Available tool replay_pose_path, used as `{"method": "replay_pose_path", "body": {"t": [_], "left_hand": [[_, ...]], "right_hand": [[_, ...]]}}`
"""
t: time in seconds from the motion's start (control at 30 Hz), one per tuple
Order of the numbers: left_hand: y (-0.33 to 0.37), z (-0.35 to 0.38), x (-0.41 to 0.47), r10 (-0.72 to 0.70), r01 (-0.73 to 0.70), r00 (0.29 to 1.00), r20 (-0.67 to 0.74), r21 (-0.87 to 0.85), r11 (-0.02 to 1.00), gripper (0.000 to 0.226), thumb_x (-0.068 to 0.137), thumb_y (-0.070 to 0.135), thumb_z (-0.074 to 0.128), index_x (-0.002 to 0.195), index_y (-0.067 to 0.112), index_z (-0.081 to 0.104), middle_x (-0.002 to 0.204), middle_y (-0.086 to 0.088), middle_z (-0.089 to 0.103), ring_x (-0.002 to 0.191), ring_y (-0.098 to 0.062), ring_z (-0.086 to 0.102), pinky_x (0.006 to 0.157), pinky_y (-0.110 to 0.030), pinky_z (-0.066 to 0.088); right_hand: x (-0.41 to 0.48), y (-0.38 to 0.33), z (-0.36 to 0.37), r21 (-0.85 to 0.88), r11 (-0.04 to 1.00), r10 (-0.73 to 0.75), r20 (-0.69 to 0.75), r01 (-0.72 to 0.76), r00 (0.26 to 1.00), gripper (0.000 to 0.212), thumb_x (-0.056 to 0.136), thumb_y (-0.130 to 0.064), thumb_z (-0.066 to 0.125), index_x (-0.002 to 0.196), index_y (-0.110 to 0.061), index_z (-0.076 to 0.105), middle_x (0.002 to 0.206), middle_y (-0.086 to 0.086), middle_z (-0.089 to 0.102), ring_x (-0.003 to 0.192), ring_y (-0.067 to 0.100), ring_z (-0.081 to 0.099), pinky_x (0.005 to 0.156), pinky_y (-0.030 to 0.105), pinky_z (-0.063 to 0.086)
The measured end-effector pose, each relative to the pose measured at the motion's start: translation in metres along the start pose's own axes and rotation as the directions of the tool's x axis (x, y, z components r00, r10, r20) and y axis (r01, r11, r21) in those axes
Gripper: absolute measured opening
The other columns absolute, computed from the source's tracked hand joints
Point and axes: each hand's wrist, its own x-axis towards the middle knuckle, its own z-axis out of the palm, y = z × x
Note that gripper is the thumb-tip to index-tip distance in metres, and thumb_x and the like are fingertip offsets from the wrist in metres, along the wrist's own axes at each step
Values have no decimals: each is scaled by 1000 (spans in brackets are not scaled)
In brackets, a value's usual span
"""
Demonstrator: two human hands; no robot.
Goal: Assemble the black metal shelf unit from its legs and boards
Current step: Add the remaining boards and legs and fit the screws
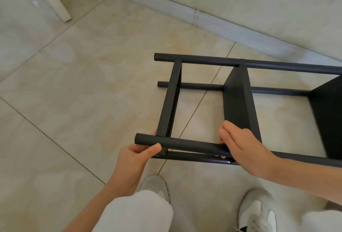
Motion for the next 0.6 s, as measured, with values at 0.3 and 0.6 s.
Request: {"method": "replay_pose_path", "body": {"t": [0.3, 0.6], "left_hand": [[2, -14, 10, -7, 3, 998, 65, 62, 998, 56, 57, 28, 83, 112, 18, 75, 109, 3, 77, 101, -10, 72, 74, -9, 53], [40, -29, 20, 58, -166, 970, 235, 471, 866, 41, 65, 35, 85, 101, 50, 73, 102, 16, 75, 94, -7, 72, 75, -13, 55]], "right_hand": [[11, 0, 1, 96, 994, 36, 52, -41, 998, 30, 104, -31, 33, 80, -20, 47, 72, -5, 64, 72, 7, 64, 63, 17, 47], [82, -13, -48, -97, 986, -151, -177, 136, 973, 36, 86, -59, 36, 91, -30, 56, 81, -15, 65, 75, 1, 60, 63, 16, 46]]}}
